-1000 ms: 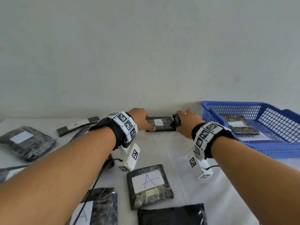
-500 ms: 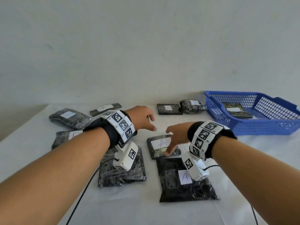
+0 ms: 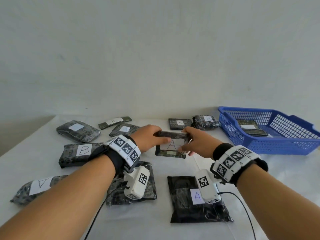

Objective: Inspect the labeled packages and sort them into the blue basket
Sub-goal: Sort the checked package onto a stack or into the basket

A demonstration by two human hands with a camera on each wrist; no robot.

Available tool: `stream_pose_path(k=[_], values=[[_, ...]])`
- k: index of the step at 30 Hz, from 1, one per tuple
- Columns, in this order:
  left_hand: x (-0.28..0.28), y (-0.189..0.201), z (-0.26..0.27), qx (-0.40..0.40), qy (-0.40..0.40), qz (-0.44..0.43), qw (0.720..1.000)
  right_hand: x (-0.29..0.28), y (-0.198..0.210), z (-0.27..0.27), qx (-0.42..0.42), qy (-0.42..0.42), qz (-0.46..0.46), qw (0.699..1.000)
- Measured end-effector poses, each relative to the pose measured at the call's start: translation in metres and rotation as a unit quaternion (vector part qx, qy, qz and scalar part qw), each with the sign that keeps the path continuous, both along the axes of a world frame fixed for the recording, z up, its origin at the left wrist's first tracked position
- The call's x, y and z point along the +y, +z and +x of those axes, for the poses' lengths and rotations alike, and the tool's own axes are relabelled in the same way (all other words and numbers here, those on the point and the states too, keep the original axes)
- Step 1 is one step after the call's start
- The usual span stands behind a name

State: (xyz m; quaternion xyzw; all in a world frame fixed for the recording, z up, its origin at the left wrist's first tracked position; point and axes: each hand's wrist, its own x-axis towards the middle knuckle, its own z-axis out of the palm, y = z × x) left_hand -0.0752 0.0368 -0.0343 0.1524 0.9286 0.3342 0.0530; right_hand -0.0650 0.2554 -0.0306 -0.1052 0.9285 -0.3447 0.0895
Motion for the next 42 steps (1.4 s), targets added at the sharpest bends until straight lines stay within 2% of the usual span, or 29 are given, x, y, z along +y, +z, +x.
stream_pose_path(k=[2, 4, 6, 7, 10, 14, 18, 21, 25, 33, 42], values=[[-0.003, 0.005, 0.001, 0.0, 0.022, 0.154, 0.988, 0.003, 0.009, 0.004, 0.013, -0.011, -0.141, 0.99], [-0.003, 0.015, 0.009, -0.008, 0.042, 0.294, 0.955, 0.001, 0.021, 0.01, 0.009, -0.018, -0.285, 0.958], [0.0, 0.024, 0.017, 0.0, 0.046, 0.371, 0.927, -0.005, 0.032, 0.014, 0.012, -0.014, -0.369, 0.929], [0.001, 0.028, 0.021, 0.018, 0.048, 0.382, 0.923, -0.009, 0.037, 0.015, 0.021, -0.008, -0.391, 0.92], [0.001, 0.042, 0.035, 0.061, 0.047, 0.409, 0.909, -0.022, 0.053, 0.023, 0.065, -0.001, -0.415, 0.908], [-0.009, 0.056, 0.045, 0.049, 0.032, 0.413, 0.909, -0.036, 0.065, 0.03, 0.147, 0.003, -0.39, 0.909], [-0.014, 0.059, 0.05, 0.061, 0.043, 0.426, 0.902, -0.047, 0.067, 0.031, 0.138, -0.005, -0.394, 0.908], [-0.009, 0.056, 0.049, 0.072, 0.054, 0.454, 0.886, -0.06, 0.064, 0.034, 0.127, -0.001, -0.418, 0.9], [-0.004, 0.055, 0.05, 0.092, 0.068, 0.472, 0.874, -0.072, 0.06, 0.039, 0.182, -0.006, -0.415, 0.891], [0.005, 0.055, 0.058, 0.108, 0.054, 0.456, 0.882, -0.074, 0.058, 0.046, 0.204, -0.043, -0.433, 0.877], [0.001, 0.056, 0.06, 0.107, 0.054, 0.443, 0.888, -0.074, 0.059, 0.046, 0.222, -0.05, -0.407, 0.884]])
